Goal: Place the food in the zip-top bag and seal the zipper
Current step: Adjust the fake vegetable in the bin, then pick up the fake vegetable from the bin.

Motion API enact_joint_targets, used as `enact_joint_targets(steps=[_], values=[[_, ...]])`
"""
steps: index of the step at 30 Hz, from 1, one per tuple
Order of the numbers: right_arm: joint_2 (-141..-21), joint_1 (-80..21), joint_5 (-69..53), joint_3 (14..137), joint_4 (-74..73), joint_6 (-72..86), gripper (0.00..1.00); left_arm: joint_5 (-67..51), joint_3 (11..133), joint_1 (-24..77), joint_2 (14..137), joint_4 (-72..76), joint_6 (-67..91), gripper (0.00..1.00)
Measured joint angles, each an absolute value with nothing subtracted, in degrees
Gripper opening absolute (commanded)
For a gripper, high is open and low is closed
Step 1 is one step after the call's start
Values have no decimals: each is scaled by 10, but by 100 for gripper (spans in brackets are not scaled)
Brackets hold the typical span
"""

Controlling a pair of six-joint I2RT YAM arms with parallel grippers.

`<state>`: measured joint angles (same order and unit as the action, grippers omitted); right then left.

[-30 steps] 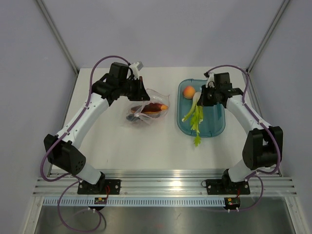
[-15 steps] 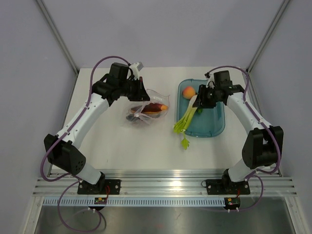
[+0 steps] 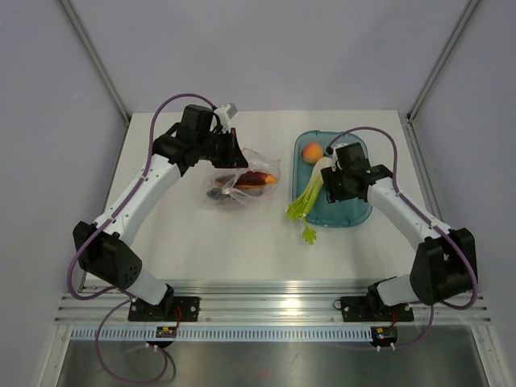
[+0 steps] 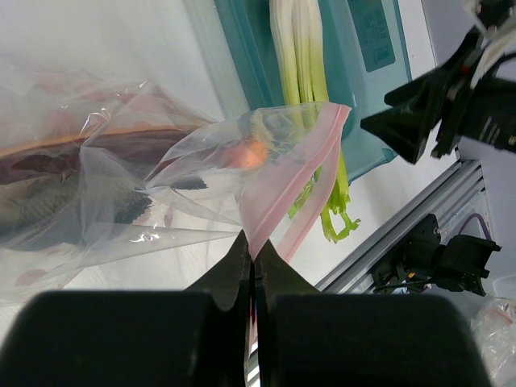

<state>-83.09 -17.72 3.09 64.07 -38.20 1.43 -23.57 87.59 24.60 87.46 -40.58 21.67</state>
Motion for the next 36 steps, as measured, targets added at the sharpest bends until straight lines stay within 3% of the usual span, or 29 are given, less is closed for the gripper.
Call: enact_joint_targets(steps=[9, 16, 28, 30, 31, 36], values=[[-642, -214, 26, 412, -176, -209, 61, -236, 859, 246, 870, -402, 219, 0], [-676, -255, 19, 401, -81, -316, 64, -238, 859, 246, 869, -403, 220, 0], [-702, -302, 21, 388, -53, -417, 70, -255, 904, 244, 877, -445, 199, 0], [-707, -309, 22, 387, -48, -423, 85, -258, 904, 242, 878, -445, 198, 0], [-712, -312, 23, 386, -43, -428, 86, -259, 904, 241, 878, -445, 198, 0], [-739, -331, 37, 382, -1, -448, 80, -264, 903, 235, 878, -445, 198, 0]])
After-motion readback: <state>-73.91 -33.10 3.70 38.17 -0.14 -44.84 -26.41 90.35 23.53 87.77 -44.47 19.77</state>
